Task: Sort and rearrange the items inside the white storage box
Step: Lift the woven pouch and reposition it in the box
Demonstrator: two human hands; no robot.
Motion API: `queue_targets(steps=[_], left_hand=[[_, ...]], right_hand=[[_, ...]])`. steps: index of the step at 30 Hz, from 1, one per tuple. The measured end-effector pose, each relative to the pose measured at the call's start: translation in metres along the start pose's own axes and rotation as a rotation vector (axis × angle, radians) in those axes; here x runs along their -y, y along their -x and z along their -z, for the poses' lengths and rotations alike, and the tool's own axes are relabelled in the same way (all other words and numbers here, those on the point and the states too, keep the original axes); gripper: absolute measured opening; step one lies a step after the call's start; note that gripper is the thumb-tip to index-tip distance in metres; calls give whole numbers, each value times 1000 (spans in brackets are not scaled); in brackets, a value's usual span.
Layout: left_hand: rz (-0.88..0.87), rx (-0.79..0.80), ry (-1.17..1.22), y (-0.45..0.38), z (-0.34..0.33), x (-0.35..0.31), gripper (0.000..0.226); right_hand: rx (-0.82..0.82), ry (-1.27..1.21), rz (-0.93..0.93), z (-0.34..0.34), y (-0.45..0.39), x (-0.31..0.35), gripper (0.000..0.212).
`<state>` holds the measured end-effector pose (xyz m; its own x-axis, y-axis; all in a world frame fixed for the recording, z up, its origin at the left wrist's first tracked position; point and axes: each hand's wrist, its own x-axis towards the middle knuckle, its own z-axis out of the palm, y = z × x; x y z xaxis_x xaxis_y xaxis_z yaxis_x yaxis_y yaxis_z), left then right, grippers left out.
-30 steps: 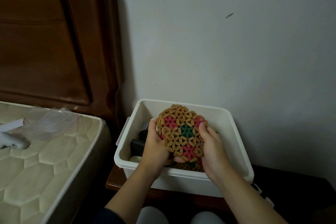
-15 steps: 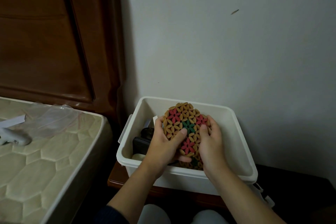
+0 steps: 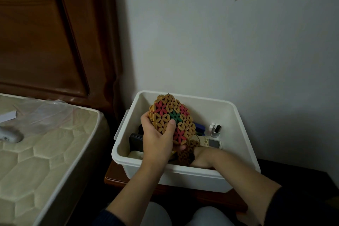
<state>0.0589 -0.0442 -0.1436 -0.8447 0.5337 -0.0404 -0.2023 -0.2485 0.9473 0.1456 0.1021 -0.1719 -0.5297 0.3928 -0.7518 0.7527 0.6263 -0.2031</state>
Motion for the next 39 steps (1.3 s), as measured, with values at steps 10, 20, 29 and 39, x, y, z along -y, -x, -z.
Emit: queue_targets(steps=[10, 20, 29, 39], left_hand=[[-11, -20, -9, 1, 0, -2, 49], [12, -3, 1, 0, 0, -5, 48], [124, 172, 22, -3, 3, -5, 51], [202, 465, 99, -3, 12, -10, 55]], right_hand=[[-28, 211, 41, 1, -6, 11, 38], [-573, -521, 30, 39, 52, -56, 15], [-622, -1598, 592, 32, 81, -37, 46], [-528, -1510, 578, 9, 56, 4, 32]])
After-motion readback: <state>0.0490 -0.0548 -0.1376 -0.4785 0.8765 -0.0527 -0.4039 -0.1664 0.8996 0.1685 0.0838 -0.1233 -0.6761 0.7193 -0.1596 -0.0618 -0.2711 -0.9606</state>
